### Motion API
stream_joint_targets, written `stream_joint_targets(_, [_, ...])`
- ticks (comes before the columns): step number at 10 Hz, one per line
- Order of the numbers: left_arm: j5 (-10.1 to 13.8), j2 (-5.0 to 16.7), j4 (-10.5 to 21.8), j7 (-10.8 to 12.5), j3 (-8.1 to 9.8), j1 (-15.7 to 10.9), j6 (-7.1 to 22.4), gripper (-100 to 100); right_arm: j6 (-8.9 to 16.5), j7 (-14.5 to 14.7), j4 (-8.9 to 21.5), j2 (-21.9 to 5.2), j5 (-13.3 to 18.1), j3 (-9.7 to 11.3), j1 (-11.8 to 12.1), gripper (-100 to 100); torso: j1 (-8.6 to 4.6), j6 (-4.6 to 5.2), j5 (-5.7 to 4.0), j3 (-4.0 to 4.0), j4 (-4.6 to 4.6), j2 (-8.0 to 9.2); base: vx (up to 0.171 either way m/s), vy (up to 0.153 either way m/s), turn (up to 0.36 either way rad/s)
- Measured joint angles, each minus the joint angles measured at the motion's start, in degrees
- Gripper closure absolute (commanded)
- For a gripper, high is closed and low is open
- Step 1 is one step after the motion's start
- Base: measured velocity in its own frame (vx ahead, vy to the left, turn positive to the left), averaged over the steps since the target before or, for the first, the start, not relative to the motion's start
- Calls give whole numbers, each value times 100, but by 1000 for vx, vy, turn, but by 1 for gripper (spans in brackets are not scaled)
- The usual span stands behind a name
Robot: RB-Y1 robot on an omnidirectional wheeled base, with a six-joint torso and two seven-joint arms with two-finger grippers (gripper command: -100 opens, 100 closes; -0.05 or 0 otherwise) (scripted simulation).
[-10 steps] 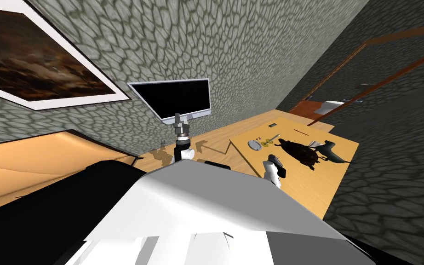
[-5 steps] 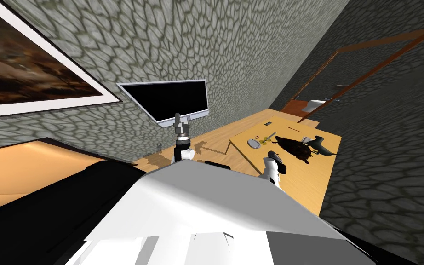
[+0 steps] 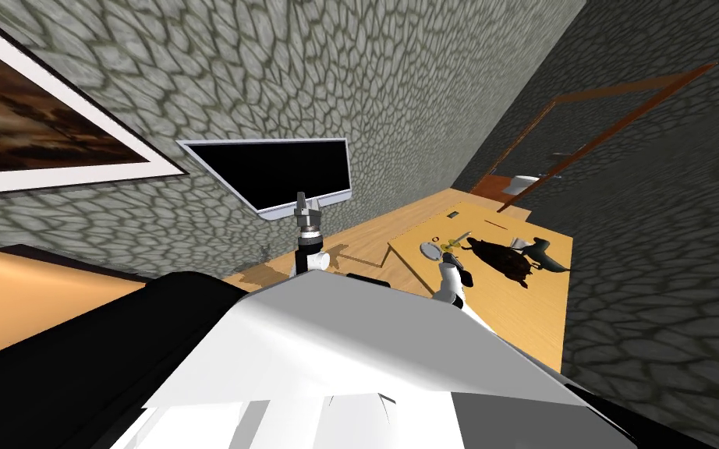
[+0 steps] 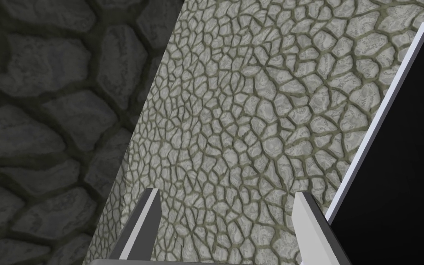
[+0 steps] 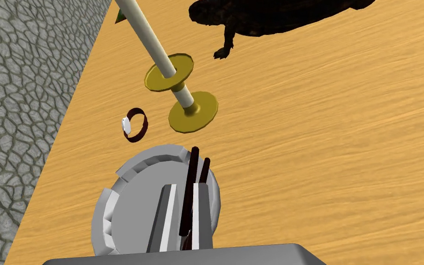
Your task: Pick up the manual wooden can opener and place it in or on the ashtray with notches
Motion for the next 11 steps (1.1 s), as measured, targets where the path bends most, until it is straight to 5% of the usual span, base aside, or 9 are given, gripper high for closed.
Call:
stream_joint_targets(4, [0,0,0,0,0,-1,0,0,174,190,416,74,27,76,-147,100,-13,6,0,18,3,36,127,-46,13])
stream_joint_targets(5, [0,0,0,0,0,-2,0,0,195,207,412,83,31,69,-152,-100,-1,9,3,32,7,62,12,-5,2])
stream_joint_targets(9, [0,-1,1,0,-1,-3,1,0,193,205,412,82,31,70,-154,-100,11,10,7,51,15,93,1,-1,0])
stream_joint_targets(10, [0,-1,1,0,-1,-3,1,0,193,205,412,82,31,70,-154,0,11,10,7,51,15,94,0,0,0])
stream_joint_targets(11, [0,-1,1,0,-1,-3,1,0,193,205,412,82,31,70,-154,-100,11,10,7,51,15,94,22,39,-223])
